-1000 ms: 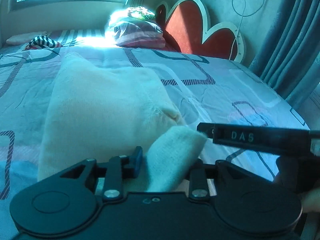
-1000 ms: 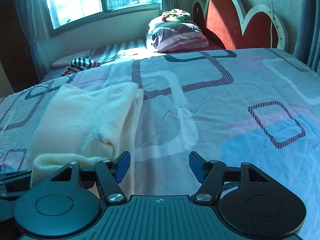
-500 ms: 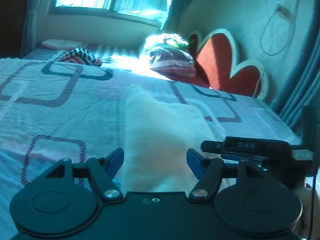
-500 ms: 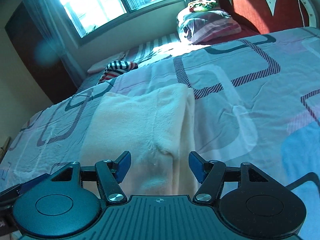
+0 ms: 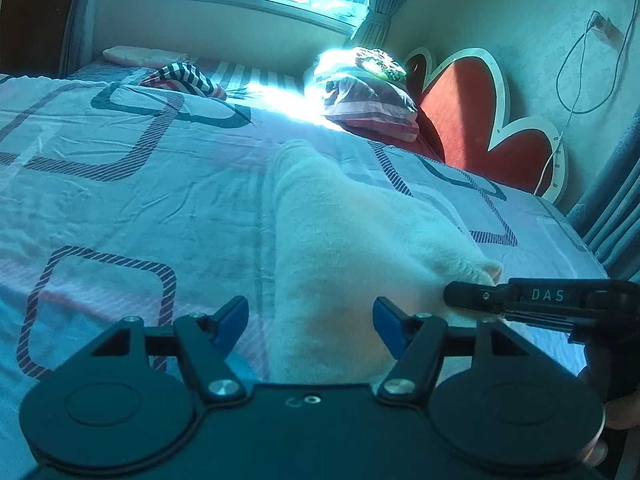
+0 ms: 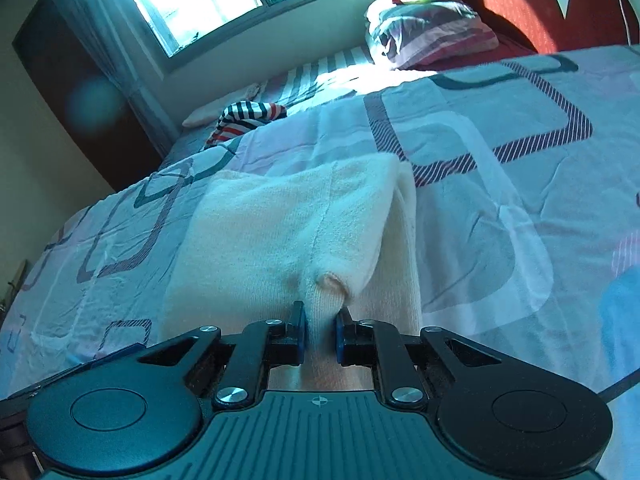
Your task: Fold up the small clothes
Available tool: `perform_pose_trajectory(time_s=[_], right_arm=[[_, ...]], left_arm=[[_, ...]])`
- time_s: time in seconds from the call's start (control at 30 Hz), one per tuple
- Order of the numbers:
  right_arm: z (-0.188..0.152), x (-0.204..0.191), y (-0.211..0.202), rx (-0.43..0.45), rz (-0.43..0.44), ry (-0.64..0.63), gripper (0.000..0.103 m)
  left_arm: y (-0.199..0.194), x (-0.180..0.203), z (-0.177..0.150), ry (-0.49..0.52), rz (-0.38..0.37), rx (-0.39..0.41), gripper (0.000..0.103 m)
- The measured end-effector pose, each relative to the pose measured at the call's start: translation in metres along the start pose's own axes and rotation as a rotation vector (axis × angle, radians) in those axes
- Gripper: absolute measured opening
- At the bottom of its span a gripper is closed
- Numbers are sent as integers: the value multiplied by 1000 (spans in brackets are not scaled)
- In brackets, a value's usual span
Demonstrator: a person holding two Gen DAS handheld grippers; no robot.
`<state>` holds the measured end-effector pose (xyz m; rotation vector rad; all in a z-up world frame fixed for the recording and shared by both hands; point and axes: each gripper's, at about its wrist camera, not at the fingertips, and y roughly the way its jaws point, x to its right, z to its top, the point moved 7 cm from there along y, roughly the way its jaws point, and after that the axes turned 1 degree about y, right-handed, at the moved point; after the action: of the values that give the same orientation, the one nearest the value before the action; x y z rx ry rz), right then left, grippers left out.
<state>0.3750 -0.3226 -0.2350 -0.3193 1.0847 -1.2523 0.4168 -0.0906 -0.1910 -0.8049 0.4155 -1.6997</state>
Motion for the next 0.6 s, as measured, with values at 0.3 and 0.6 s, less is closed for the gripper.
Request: perform_pose_trajectory(time_s=[0.3, 0.6], right_arm=[[-7, 31, 1, -58, -55, 47, 12], [-27, 31, -27, -52, -54, 48, 29]], left_arm=[[28, 6, -20, -33, -13, -105, 67], [14, -1, -11, -48, -10, -100, 64]])
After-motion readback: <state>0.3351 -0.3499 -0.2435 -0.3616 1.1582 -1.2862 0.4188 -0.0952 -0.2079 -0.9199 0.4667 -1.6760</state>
